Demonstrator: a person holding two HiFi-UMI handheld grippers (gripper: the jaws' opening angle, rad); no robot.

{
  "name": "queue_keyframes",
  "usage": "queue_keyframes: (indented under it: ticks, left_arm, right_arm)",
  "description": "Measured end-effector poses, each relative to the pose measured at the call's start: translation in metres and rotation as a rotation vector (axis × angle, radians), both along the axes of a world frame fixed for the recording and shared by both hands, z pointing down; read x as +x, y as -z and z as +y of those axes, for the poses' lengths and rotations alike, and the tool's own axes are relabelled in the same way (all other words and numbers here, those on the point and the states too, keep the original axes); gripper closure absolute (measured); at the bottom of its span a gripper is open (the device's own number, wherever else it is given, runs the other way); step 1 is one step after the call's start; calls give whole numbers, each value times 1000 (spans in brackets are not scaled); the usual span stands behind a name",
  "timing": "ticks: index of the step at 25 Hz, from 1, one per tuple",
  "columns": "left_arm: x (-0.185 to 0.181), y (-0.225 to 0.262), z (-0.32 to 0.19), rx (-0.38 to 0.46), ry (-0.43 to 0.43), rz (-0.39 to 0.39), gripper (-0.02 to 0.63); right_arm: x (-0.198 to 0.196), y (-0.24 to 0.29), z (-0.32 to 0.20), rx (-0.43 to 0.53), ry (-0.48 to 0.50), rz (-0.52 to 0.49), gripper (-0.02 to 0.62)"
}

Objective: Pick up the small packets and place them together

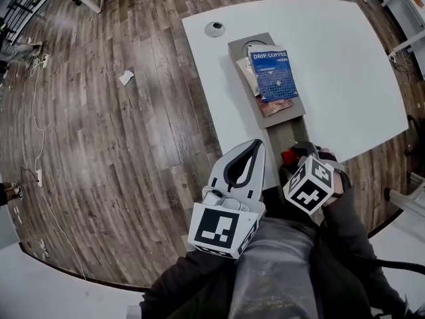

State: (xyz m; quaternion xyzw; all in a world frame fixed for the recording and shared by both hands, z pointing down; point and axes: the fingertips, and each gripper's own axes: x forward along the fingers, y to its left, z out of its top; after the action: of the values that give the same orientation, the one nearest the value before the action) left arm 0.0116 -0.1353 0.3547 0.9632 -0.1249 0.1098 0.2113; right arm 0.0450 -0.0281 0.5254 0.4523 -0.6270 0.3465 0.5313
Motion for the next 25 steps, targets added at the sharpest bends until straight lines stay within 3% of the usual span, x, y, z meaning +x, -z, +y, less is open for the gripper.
queue_keyframes:
  ticks: [3,7,13,20,25]
  left_arm:
    - [1,-4,-5,-15,6,-2,603]
    - [-2,-7,-7,-27,16,-13,603]
    - [-2,-4,-6,0,19,3,603]
    - [-1,28,-3,79,22,48,603]
    - [-2,45,-3,110,29,53,603]
  right_arm:
    - [1,-2,1,-8,37,8,403]
    - [7,-2,2,0,75,68,532]
    - [11,-4,-3,32,62,54,548]
    - [3,45,-30,220,34,-11,548]
    - [21,100,-67,377,40,27,548]
